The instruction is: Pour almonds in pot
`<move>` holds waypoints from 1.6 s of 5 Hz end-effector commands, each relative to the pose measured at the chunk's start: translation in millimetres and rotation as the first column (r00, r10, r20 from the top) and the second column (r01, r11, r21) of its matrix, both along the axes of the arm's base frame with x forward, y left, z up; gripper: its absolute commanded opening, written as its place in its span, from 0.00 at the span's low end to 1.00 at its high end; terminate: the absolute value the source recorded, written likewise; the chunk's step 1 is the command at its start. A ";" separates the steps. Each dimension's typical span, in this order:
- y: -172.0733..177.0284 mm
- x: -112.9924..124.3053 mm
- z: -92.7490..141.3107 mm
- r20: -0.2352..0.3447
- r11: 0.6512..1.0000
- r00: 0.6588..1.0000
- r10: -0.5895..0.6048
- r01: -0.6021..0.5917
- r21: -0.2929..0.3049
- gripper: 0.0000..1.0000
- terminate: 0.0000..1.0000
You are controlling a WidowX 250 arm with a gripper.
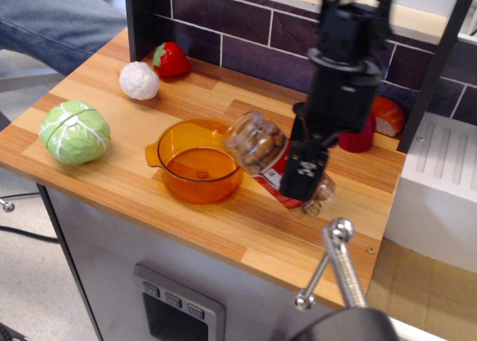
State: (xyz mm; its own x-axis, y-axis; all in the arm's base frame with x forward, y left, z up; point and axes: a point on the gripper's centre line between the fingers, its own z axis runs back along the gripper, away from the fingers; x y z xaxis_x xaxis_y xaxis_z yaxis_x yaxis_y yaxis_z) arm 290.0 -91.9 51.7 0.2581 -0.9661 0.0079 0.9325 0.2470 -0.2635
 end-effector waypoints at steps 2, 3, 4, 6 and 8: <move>12.3 10.3 26.9 0.162 0.927 0.981 0.107 -0.040 -0.374 0.00 0.00; 14.6 11.1 29.4 0.218 0.900 0.963 0.157 -0.049 -0.433 0.00 0.00; 7.4 19.3 28.2 0.281 0.887 0.928 0.243 -0.096 -0.451 0.00 0.00; 9.4 34.1 43.6 0.326 0.801 0.800 0.504 -0.292 -0.523 0.00 0.00; 14.0 48.8 52.6 0.323 0.733 0.736 0.595 -0.333 -0.593 0.00 0.00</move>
State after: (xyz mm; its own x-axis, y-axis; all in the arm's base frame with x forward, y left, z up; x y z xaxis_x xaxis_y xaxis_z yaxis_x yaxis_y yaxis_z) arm 338.6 -73.2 86.7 0.5612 -0.5397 0.6275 0.7472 0.6564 -0.1036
